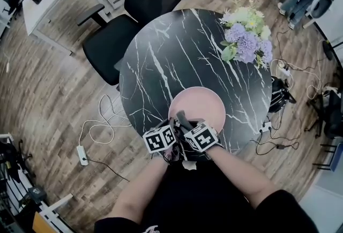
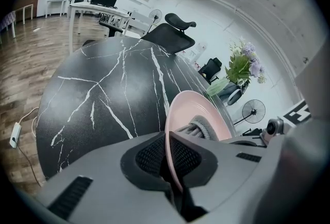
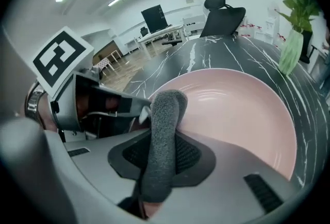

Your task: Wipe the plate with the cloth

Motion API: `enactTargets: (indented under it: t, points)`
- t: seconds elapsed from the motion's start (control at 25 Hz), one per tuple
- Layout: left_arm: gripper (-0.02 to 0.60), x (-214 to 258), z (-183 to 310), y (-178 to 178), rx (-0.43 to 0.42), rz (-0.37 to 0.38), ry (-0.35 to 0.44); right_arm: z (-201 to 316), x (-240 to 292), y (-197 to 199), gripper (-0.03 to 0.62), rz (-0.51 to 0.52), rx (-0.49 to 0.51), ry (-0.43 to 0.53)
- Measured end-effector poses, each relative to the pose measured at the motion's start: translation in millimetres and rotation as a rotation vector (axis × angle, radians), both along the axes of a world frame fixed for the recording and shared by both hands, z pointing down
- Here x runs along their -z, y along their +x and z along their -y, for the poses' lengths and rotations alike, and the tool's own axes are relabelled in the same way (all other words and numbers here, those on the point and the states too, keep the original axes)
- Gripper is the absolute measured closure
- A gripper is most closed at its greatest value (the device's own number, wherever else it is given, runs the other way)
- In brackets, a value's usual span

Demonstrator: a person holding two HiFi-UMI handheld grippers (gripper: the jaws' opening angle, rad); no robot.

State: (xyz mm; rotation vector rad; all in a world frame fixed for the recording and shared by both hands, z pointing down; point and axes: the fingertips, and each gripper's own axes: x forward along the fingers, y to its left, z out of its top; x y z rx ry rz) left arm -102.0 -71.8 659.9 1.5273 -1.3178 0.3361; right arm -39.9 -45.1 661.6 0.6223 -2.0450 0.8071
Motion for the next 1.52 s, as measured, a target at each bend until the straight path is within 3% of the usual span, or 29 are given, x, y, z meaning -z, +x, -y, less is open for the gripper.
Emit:
enactTargets:
  t: [0.28,0.52,0.88,1.32,1.52]
  points:
    - [0.552,-1.5,-1.1,5.2,-0.009,-0.027,0.004,1.2,-1.9,18.0,0.487,-0.085,0.079,0.057]
    - [0.552,1.4,-1.4,0.3,-0.006,0.0,0.002,14.4,4.6,39.6,0.487,-0.132,0.057,0.098]
    - [0.552,-2.5,-1.6,6.9,-0.016,-0.043,0.005,42.2,1.1,79.8,0.487,-0.207,-0.019,0.135]
    - [0.552,-1.9,-1.5,7.2,-0.023,-0.05,0.002,79.2,1.7,123.8,0.487,-0.475,0.091,0.36]
    - [0.552,-1.6,-1.6,4.2,-0.026,-0.037,-0.004,91.2,2.1,130.6,0.487,-0.516,0.073,0.398]
